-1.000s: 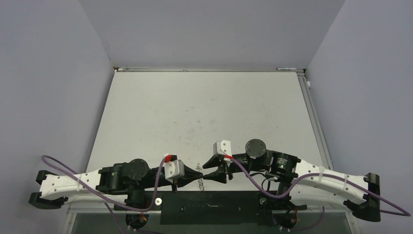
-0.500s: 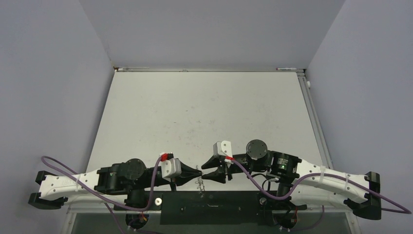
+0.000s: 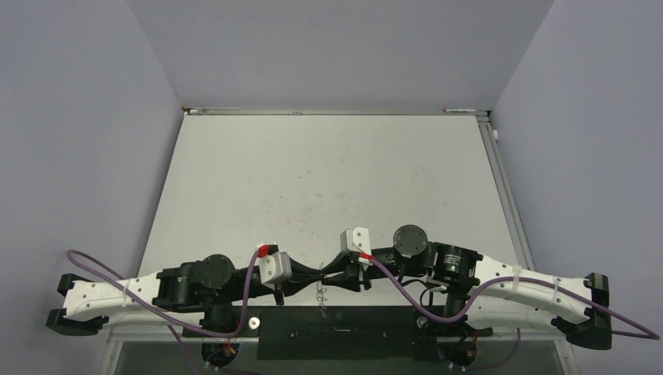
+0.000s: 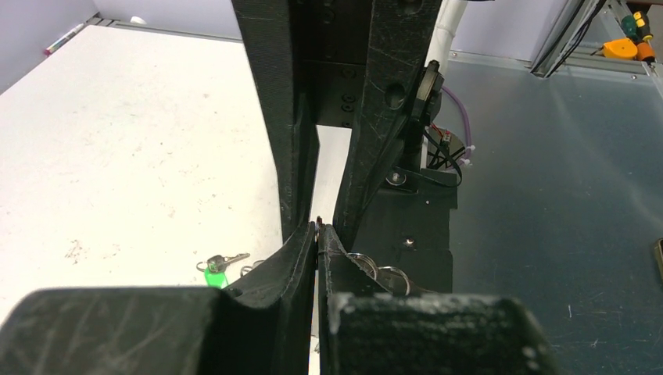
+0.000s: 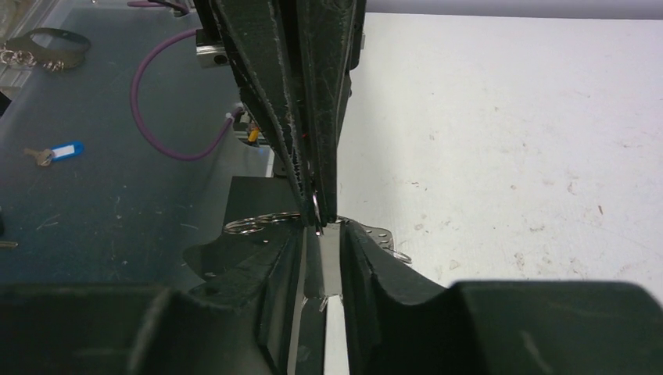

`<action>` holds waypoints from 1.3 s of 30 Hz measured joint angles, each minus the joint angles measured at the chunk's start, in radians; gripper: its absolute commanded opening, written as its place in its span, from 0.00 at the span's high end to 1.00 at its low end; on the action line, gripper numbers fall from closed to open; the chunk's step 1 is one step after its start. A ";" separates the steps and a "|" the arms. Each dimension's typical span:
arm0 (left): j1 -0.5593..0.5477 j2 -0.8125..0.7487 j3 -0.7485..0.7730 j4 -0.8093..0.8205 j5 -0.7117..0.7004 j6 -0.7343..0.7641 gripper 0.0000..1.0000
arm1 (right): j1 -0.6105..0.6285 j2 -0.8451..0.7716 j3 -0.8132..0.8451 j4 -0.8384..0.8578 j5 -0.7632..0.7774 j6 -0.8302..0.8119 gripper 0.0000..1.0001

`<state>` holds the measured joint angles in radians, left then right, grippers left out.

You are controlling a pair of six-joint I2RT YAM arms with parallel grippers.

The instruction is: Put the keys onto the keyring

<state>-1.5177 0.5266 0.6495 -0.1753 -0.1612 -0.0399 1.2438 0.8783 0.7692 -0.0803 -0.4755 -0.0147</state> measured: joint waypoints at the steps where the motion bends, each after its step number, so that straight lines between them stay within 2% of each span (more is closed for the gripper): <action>1: 0.000 0.000 -0.002 0.002 -0.003 0.001 1.00 | 0.002 0.000 0.000 -0.002 0.000 0.000 0.83; 4: 0.001 -0.001 -0.005 0.006 -0.008 0.002 1.00 | 0.005 0.000 0.000 -0.004 0.003 -0.001 0.94; 8: 0.001 -0.002 -0.006 0.008 -0.006 0.002 1.00 | 0.008 0.000 0.000 -0.004 0.005 -0.008 0.95; 9: 0.001 -0.002 -0.006 0.008 -0.006 0.002 0.96 | 0.009 0.000 0.000 -0.004 0.006 -0.012 0.95; 11: 0.001 -0.003 -0.006 0.008 -0.006 0.003 0.75 | 0.014 0.000 0.000 -0.004 0.005 -0.022 0.95; 14: 0.003 -0.008 -0.012 0.011 -0.019 0.009 0.50 | 0.017 -0.001 0.000 -0.012 -0.003 -0.032 0.95; 16: 0.006 -0.013 -0.016 0.011 -0.034 0.008 0.42 | 0.025 -0.004 0.000 -0.021 -0.011 -0.036 0.95; 20: 0.005 -0.022 -0.016 0.020 -0.021 -0.003 0.36 | 0.026 -0.006 -0.001 -0.018 0.019 -0.048 0.95; 25: 0.005 -0.054 -0.017 0.021 -0.021 -0.009 0.35 | 0.026 -0.006 -0.001 -0.018 0.048 -0.053 0.95; 33: 0.002 -0.146 -0.018 0.011 -0.024 -0.029 0.50 | 0.026 -0.010 -0.001 -0.023 0.071 -0.053 0.95; 39: 0.001 -0.149 -0.052 0.020 -0.025 -0.027 0.52 | 0.026 -0.033 0.000 -0.047 0.063 -0.053 0.95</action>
<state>-1.5169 0.3775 0.5972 -0.1551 -0.1860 -0.0669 1.2697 0.8452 0.7689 -0.1272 -0.4129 -0.0681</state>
